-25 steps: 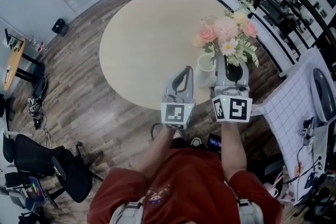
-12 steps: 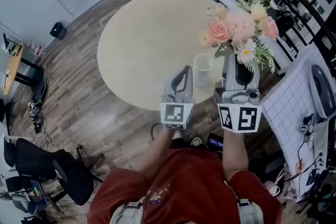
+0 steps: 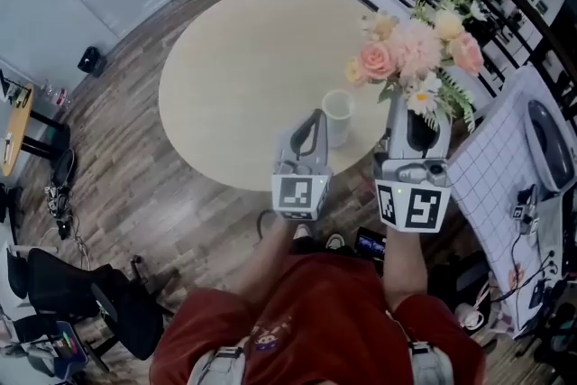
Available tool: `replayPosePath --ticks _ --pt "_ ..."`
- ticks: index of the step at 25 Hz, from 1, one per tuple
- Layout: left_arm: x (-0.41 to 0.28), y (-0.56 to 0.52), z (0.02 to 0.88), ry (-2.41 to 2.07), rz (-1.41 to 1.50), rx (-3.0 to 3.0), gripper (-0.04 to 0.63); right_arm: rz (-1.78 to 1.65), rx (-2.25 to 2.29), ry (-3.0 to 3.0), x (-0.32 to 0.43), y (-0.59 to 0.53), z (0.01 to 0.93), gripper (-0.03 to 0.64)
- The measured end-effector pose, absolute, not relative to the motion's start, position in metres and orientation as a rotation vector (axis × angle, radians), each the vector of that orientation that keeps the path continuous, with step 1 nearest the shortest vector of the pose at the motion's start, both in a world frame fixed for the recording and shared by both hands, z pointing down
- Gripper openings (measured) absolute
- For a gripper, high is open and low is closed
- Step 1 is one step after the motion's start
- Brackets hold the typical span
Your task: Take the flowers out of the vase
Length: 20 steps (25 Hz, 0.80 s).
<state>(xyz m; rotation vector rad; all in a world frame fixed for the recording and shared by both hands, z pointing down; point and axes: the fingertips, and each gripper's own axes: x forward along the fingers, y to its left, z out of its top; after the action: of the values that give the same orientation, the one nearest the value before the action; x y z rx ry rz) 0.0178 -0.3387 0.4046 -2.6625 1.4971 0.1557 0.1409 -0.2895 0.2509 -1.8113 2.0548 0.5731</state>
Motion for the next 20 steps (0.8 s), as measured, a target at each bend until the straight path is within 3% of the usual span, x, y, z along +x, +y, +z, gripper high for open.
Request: replayPosePath --ticks 20 --pt "0.037 -0.337 0.405 1.438 0.163 -2.699 0.005 0.387 -2.052 2.099 0.173 -0.307 0.34 0.075"
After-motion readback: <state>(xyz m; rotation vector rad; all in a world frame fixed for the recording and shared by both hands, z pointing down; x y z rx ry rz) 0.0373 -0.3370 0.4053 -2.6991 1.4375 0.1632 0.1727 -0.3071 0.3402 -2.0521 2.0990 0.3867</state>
